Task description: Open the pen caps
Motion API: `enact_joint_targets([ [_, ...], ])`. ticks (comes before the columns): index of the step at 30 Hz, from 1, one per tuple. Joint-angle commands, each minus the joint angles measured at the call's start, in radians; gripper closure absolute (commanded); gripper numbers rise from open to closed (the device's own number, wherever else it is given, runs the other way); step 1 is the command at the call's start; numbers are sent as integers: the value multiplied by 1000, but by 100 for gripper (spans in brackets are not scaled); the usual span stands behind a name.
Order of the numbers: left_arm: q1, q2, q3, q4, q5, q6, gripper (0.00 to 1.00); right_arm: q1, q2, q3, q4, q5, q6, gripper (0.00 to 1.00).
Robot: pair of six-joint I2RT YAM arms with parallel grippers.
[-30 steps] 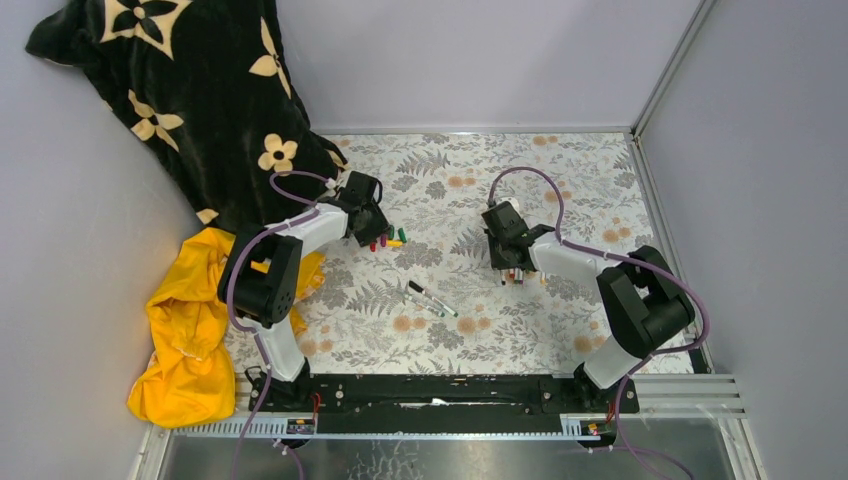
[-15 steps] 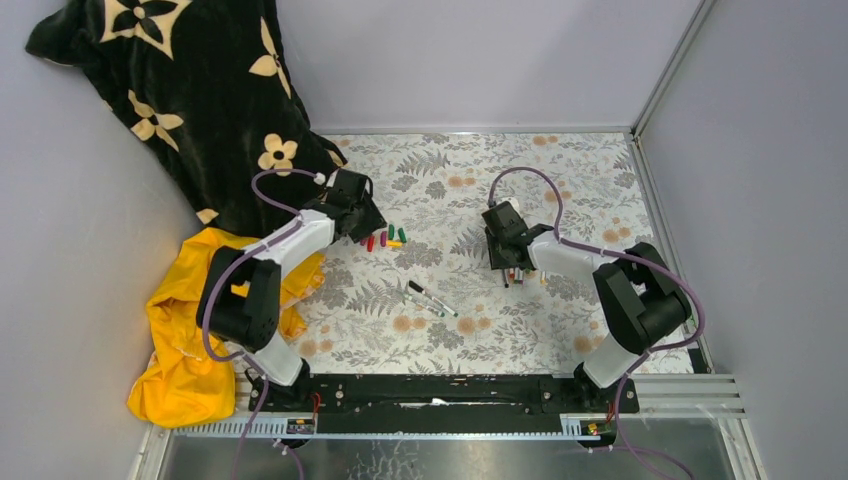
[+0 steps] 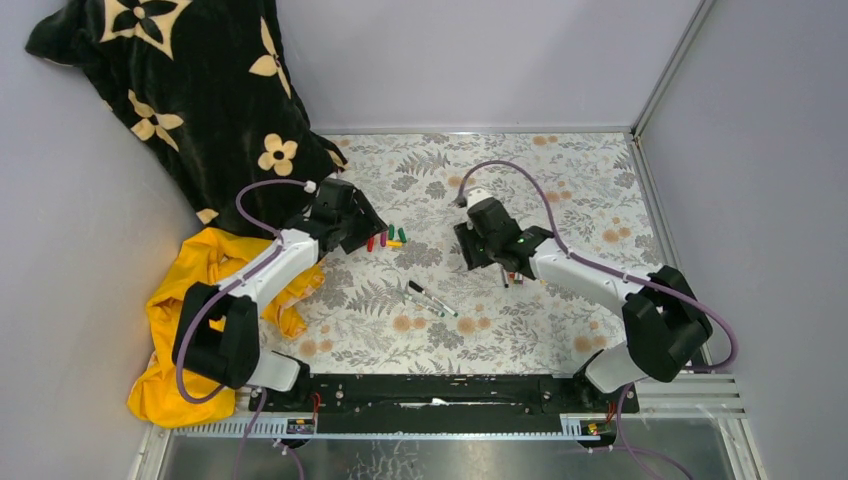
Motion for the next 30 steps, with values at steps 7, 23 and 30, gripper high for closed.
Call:
enact_joint_targets([
  [7,2,-151,-100,27,72,-13,28,183,119,106,-59,-141,-30,43],
  [23,4,-257,-141,13,64,-39,28,301,248,107,-31,-78,12,44],
  [30,4,-255,-146,20,60,-44,28,305,272,92,-24,-37,17,46],
])
